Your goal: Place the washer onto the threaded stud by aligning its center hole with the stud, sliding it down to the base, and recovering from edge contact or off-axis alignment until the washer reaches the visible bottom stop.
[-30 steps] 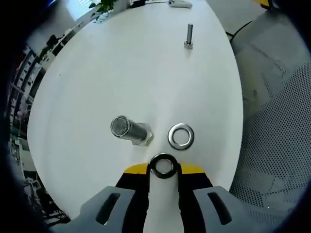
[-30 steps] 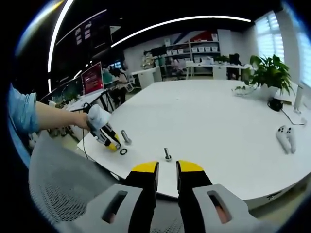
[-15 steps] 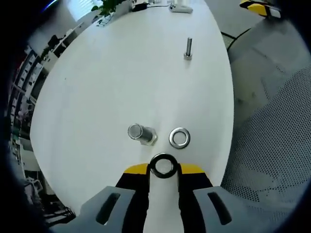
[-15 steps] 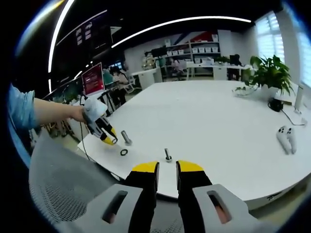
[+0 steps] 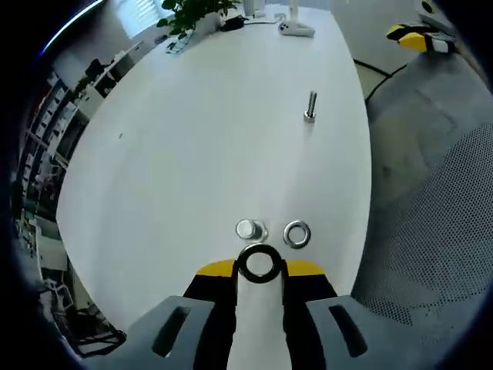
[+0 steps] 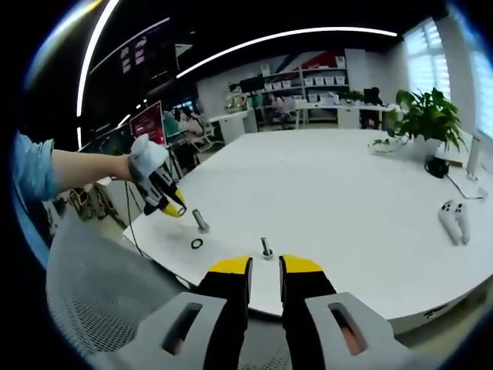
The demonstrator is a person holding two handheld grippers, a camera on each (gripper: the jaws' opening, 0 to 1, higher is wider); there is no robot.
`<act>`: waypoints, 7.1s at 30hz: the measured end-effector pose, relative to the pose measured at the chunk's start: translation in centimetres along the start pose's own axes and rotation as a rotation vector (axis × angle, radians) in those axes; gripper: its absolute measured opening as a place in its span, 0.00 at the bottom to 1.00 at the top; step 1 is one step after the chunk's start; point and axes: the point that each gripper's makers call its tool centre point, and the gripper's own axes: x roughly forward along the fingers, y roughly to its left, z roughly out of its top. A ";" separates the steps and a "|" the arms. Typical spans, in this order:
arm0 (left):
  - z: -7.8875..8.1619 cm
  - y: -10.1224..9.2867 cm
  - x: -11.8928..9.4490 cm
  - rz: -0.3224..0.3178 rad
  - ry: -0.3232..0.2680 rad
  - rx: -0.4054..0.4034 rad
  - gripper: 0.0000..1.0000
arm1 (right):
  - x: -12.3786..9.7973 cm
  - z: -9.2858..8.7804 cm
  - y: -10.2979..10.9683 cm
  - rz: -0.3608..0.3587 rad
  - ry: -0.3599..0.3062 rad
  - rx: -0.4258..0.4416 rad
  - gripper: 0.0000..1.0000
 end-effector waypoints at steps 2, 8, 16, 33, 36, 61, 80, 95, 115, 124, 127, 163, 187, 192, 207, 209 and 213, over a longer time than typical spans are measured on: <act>0.4 0.1 0.1 -0.002 0.000 -0.001 0.19 | 0.0 0.0 0.0 -0.002 -0.002 0.001 0.17; 1.5 0.3 0.8 -0.006 0.005 0.026 0.19 | 0.0 0.0 0.0 -0.003 0.001 0.001 0.17; 1.9 0.7 1.8 -0.012 0.025 0.042 0.19 | 0.0 0.0 0.0 -0.003 0.004 0.002 0.17; 1.3 0.9 4.2 -0.032 0.096 0.077 0.19 | 0.1 -0.1 0.0 -0.005 0.009 0.004 0.17; 1.1 0.9 5.0 -0.041 0.109 0.070 0.19 | 0.1 -0.2 0.0 -0.005 0.011 0.004 0.17; 0.2 0.1 7.1 -0.081 0.160 0.105 0.21 | 0.1 -0.2 0.1 0.003 0.008 0.002 0.17; -0.3 -2.3 1.7 -0.079 0.051 0.090 0.23 | 0.1 -0.1 0.2 0.015 0.005 -0.006 0.16; -0.5 -4.8 4.0 -0.142 0.081 0.114 0.27 | 0.1 0.0 0.3 0.017 0.005 -0.006 0.16; -1.0 -5.1 7.6 -0.155 0.158 0.136 0.25 | 0.1 -0.1 0.3 0.016 0.007 -0.002 0.16; -1.0 -5.0 7.7 -0.155 0.179 0.191 0.23 | 0.1 -0.1 0.2 0.014 0.008 -0.002 0.16; -0.9 -4.6 7.7 -0.148 0.174 0.171 0.18 | 0.1 -0.1 0.2 0.012 0.008 -0.001 0.16; 4.1 -6.5 9.1 -0.151 0.127 0.244 0.20 | 0.1 -0.1 0.2 0.010 0.006 0.002 0.16; 3.2 -0.7 1.9 0.024 0.014 0.087 0.19 | 0.2 -0.1 0.2 0.012 0.004 0.001 0.16; 2.8 1.0 0.7 0.056 0.009 0.061 0.19 | 0.2 0.0 0.2 0.011 0.001 0.002 0.16; 1.8 1.2 2.6 0.026 0.082 0.065 0.19 | 0.1 0.0 0.0 0.000 -0.004 0.008 0.16; 1.7 1.3 3.1 0.018 0.098 0.070 0.19 | 0.1 0.0 0.0 -0.002 -0.004 0.009 0.16; 1.3 1.0 4.2 -0.005 0.136 0.085 0.19 | 0.1 0.0 -0.1 -0.005 -0.003 0.012 0.16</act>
